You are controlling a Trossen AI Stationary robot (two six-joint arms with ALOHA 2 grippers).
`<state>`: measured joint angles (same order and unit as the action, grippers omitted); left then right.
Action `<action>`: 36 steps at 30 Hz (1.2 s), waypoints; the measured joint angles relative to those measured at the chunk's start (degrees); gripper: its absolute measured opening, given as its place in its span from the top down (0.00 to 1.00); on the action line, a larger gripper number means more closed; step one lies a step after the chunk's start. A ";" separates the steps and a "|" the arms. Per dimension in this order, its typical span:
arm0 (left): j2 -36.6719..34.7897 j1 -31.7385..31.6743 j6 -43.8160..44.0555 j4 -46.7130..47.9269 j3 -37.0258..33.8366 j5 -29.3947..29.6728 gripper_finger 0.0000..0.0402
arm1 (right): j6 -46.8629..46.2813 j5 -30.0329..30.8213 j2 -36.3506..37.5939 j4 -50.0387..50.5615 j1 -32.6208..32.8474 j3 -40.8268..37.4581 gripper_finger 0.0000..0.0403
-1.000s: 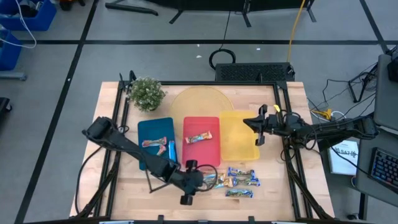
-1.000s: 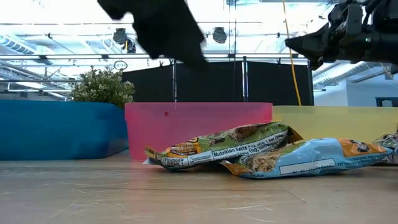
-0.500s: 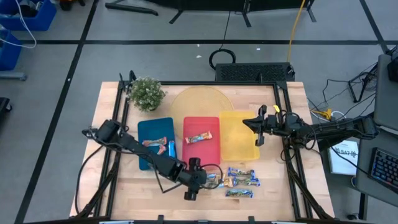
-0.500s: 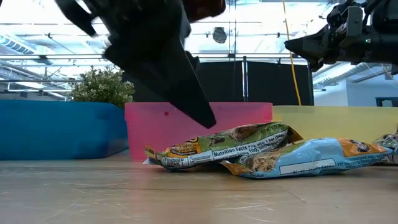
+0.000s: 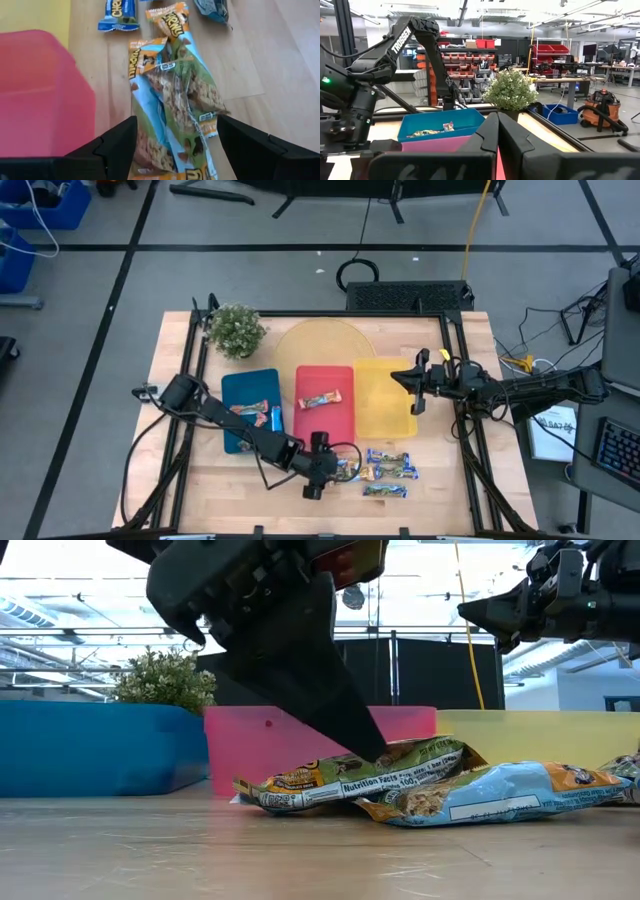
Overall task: Pick and place Granola Bars by type
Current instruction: Put the yellow granola bar into the pink bin
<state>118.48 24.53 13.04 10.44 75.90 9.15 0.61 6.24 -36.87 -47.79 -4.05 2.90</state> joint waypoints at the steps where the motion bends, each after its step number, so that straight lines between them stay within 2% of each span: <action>1: 0.07 0.06 -0.13 -0.28 -0.04 0.01 0.31 | 0.03 0.00 -0.02 -0.03 0.00 0.01 1.00; 8: 0.34 0.77 0.12 -1.20 -0.21 -1.67 0.31 | 0.03 -0.02 -0.03 0.06 0.00 0.00 1.00; 30: 0.82 1.78 0.29 -3.51 -0.42 -1.80 0.31 | -1.03 -0.24 -0.01 0.48 0.02 0.00 1.00; 36: 0.81 1.80 0.25 -0.75 2.25 -1.93 0.31 | -1.02 -0.24 -0.03 0.49 0.02 0.01 1.00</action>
<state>119.28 26.33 13.29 9.69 78.14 7.22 -0.40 6.00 -36.91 -47.30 -4.03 2.90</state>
